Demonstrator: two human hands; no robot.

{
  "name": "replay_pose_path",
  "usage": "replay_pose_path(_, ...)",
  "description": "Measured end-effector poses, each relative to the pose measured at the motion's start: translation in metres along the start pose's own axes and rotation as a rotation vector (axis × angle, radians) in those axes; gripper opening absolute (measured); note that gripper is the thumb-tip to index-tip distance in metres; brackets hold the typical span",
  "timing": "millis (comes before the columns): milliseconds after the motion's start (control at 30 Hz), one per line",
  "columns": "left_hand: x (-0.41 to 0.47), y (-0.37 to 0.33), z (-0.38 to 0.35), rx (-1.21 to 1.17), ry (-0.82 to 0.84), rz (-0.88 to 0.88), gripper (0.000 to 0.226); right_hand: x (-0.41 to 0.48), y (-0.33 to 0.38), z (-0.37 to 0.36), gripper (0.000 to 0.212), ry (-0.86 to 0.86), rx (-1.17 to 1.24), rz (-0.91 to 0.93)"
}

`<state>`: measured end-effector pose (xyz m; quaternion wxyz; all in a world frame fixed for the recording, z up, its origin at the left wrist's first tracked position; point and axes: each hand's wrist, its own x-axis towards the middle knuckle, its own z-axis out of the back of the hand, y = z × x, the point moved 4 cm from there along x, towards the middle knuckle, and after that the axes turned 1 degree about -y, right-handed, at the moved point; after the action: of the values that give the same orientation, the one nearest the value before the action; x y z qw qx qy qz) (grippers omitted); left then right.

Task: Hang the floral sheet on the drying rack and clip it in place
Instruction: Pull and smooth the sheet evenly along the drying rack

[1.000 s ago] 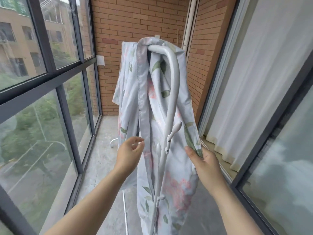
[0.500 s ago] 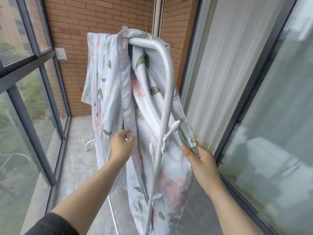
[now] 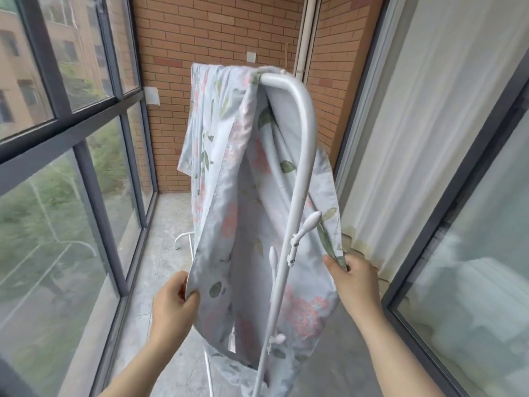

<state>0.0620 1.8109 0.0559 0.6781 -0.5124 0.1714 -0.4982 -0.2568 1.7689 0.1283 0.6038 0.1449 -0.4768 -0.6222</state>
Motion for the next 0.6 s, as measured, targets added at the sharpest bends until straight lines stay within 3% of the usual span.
replay_pose_path(133,-0.018,0.024,0.004,0.048,-0.008,0.054,0.03,0.003,-0.009,-0.016,0.053,0.056,-0.059,-0.022)
replay_pose_path(300,-0.036,0.029,-0.002,0.088,-0.019,0.076,0.024,0.002,-0.027,-0.035,0.022,0.157,-0.07,0.017)
replay_pose_path(467,-0.064,0.023,-0.017,0.151,-0.046,0.054,0.02,-0.002,-0.039,-0.041,0.019,0.253,-0.009,0.1)
replay_pose_path(600,-0.086,0.008,-0.026,0.131,-0.102,0.091,0.028,-0.012,-0.053,-0.038,0.031,0.311,0.112,0.049)
